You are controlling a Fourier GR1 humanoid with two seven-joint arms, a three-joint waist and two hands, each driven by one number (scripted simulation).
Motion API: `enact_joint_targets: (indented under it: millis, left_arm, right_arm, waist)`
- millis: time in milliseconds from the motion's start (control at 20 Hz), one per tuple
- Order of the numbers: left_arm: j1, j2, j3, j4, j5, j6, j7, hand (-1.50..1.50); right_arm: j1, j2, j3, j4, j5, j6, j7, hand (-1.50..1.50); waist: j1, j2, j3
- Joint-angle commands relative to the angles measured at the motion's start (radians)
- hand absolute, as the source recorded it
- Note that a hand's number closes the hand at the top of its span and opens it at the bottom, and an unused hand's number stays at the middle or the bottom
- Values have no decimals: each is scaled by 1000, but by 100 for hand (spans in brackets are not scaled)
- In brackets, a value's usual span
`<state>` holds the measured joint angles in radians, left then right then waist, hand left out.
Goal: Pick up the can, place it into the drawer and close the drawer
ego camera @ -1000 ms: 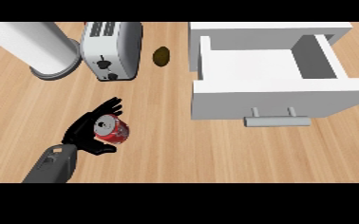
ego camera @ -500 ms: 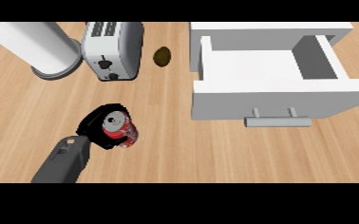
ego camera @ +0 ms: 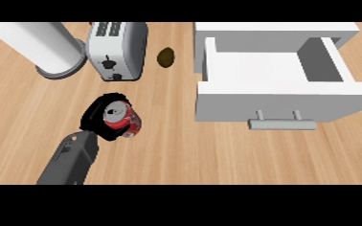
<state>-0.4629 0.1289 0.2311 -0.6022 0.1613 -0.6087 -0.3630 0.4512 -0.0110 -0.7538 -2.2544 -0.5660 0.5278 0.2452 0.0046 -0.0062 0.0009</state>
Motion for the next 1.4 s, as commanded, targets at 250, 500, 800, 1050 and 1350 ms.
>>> enact_joint_targets:
  millis: [250,500,800,1050,1350]
  left_arm:
    - [45,-126,73,-316,93,399,104,150]
    - [85,-128,-107,-558,148,583,191,150]
    - [107,-129,-208,-792,120,734,352,150]
    - [-45,-120,-228,-793,87,818,444,150]
    - [-173,-108,-239,-776,52,902,520,150]
  right_arm:
    - [17,6,-24,-18,-35,12,8,-150]
    - [-6,11,13,-15,12,-6,15,-150]
    - [67,11,9,-59,-34,-37,3,-150]
    - [88,11,26,-35,-26,10,-51,-150]
    - [29,10,32,-60,-15,-31,26,-150]
  waist:
    - [11,-5,1]
    - [9,-3,1]
    - [-7,1,0]
    - [-16,3,0]
    - [-15,5,-1]
